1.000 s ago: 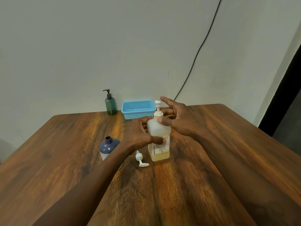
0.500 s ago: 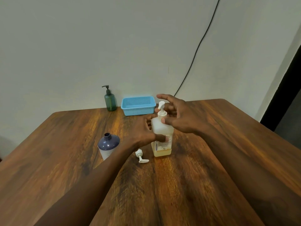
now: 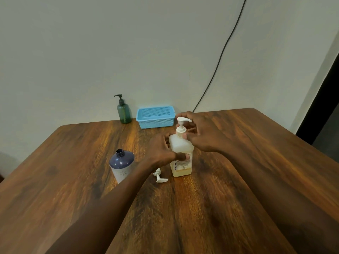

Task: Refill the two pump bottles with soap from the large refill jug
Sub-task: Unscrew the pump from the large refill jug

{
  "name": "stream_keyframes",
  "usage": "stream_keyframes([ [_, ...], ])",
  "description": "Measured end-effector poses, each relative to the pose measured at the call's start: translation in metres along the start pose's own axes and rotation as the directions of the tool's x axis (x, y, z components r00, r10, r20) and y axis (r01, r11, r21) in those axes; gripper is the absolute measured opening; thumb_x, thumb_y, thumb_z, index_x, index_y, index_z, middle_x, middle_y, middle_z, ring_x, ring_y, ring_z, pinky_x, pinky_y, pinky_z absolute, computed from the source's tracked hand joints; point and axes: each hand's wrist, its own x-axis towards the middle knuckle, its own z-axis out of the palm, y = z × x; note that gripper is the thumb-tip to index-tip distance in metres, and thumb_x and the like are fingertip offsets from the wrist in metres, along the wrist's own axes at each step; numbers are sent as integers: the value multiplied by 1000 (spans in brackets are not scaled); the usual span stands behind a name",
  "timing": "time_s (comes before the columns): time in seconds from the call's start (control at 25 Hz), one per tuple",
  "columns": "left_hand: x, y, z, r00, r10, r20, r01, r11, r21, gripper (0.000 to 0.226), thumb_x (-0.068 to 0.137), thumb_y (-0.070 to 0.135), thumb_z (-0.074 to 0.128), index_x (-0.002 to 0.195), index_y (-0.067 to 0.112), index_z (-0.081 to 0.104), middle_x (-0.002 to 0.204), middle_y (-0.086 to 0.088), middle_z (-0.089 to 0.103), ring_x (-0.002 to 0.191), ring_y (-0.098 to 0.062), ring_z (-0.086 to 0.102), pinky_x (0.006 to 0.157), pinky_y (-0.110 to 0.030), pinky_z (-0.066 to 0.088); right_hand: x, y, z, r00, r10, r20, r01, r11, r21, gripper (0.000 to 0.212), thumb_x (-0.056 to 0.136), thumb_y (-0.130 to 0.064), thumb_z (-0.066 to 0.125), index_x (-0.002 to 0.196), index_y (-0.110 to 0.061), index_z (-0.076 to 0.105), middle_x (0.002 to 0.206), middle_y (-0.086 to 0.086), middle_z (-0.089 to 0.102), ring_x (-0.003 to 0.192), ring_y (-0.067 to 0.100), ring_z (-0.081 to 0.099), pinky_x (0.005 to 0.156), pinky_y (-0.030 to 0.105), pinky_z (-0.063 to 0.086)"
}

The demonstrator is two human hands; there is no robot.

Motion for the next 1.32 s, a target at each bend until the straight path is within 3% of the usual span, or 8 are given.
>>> stream_keyframes([
  [0.12,0,-3,1,1000,-11,-1,11,1000,15,83,48,51,91,124,29,64,113,9,74,99,-8,72,83,-38,63,-1,4,4,998,-10,61,14,999,-51,89,85,-21,80,155,-34,28,156,-2,45,130,5,46,87,1,40],
  [0.24,-1,-2,1,1000,-24,1,24,999,42,73,48,53,88,114,28,67,106,9,76,93,-8,73,79,-38,64,0,2,10,991,-45,-128,13,972,-236,80,70,-64,82,136,-31,53,124,-7,66,109,11,61,89,27,53],
  [0.32,-1,-1,1,1000,-21,2,21,998,51,73,48,55,87,113,28,67,105,9,76,93,-9,73,79,-38,64,1,-1,12,973,-122,-195,80,974,-211,57,70,-56,86,114,-24,68,95,-17,63,80,-2,58,72,21,48],
  [0.4,-1,-2,1,1000,-15,7,15,998,53,70,52,48,91,115,32,65,108,9,76,95,-9,73,81,-37,63,1,-1,14,964,-155,-216,125,981,-150,41,73,-37,88,106,-19,73,87,-19,62,71,-7,57,67,18,45],
  [0.52,0,-3,-1,1000,-26,-11,27,997,69,70,56,43,94,116,34,62,111,8,74,97,-10,72,83,-35,62,-1,-1,14,964,-127,-235,115,991,-64,43,78,-25,84,117,-17,68,99,-10,70,85,2,64,78,20,53],
  [0.68,2,-5,-2,999,-35,2,34,996,82,82,56,43,95,128,25,61,116,7,72,103,-9,70,85,-32,61,-3,-11,1,953,-105,-284,140,984,107,51,81,-24,85,127,-23,64,104,-21,66,91,-18,63,77,5,51],
  [0.96,6,-2,-4,997,-68,38,61,985,164,86,58,48,94,130,23,56,123,4,68,109,-14,66,91,-39,59,-8,-22,-11,918,-115,-379,201,960,194,54,82,-24,84,132,-20,64,110,-5,75,93,1,71,76,16,58],
  [1.32,8,2,-5,996,-84,41,74,974,212,86,64,40,94,135,22,49,131,0,62,116,-19,63,93,-34,57,-13,-29,-28,867,-139,-479,298,914,274,54,83,-18,83,134,-14,63,110,-7,73,96,11,72,80,24,61],
])
